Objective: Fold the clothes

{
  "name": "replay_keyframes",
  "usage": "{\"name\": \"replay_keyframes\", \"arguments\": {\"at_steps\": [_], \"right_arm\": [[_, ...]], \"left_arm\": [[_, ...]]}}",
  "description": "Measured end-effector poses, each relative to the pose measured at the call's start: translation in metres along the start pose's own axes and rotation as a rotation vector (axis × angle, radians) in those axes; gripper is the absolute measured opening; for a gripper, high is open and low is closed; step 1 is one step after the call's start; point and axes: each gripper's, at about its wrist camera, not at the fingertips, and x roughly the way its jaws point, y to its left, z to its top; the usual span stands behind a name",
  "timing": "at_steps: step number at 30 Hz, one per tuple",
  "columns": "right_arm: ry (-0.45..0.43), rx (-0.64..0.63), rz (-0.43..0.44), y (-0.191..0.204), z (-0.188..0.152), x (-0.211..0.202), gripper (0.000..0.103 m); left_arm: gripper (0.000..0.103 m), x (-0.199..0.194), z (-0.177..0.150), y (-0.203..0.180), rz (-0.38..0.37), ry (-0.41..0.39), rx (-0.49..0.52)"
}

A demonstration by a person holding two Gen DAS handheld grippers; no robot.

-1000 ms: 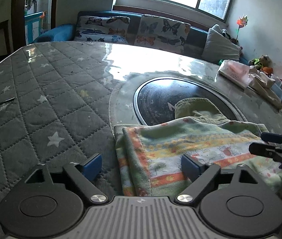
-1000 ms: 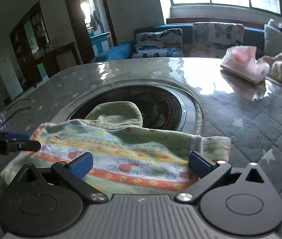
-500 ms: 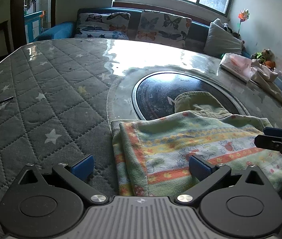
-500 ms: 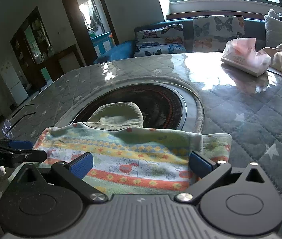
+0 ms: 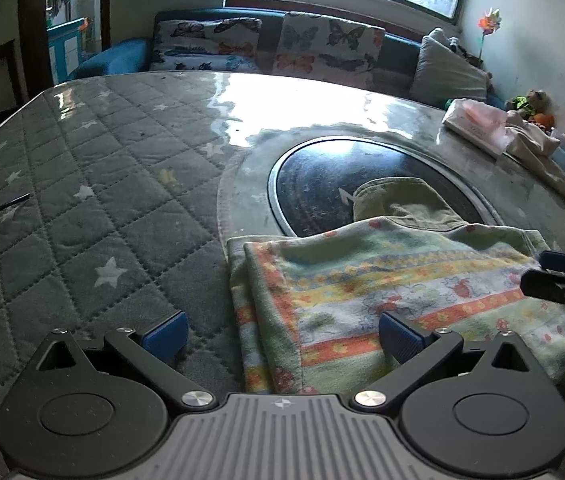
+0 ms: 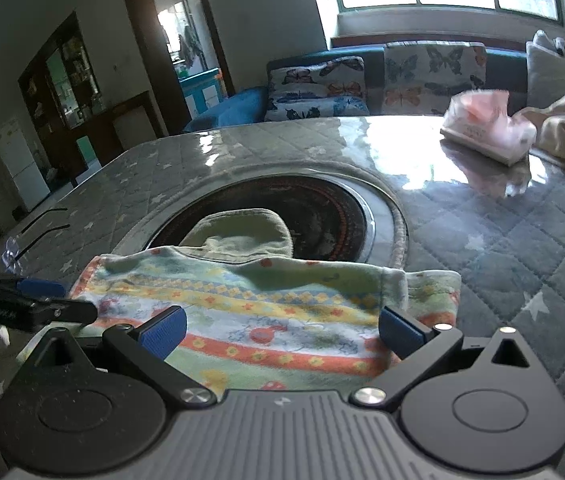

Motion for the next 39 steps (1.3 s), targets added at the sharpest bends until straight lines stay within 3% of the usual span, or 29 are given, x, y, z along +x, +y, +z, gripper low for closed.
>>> {"name": "replay_keyframes", "arguments": {"at_steps": [5,12,24,32,36,39], "right_arm": [[-0.026,-0.087,-0.010,0.023,-0.004,-0.011,0.103],[-0.030,-0.216,0.069,0.064,-0.012,-0.025,0.103],[0.014,-0.544,0.164,0.152,-0.039,-0.032,0.102],[0.063,-0.626,0.196,0.186,-0.045,-0.017,0.085],[0.094,-0.664,0.202,0.198,-0.049,-0.006,0.066],[0.099,-0.698,0.200,0.207,-0.050,-0.002,0.060]], "left_arm": [[0.103,-0.010,-0.001,0.005,0.005,-0.014,-0.030],[0.103,-0.020,-0.003,0.015,0.011,-0.013,-0.087],[0.103,-0.036,-0.009,0.033,0.016,-0.014,-0.182],[0.101,-0.042,-0.010,0.047,-0.008,-0.023,-0.251],[0.096,-0.041,-0.009,0.053,-0.032,-0.010,-0.285],[0.092,-0.039,-0.008,0.059,-0.055,0.002,-0.326]]}}
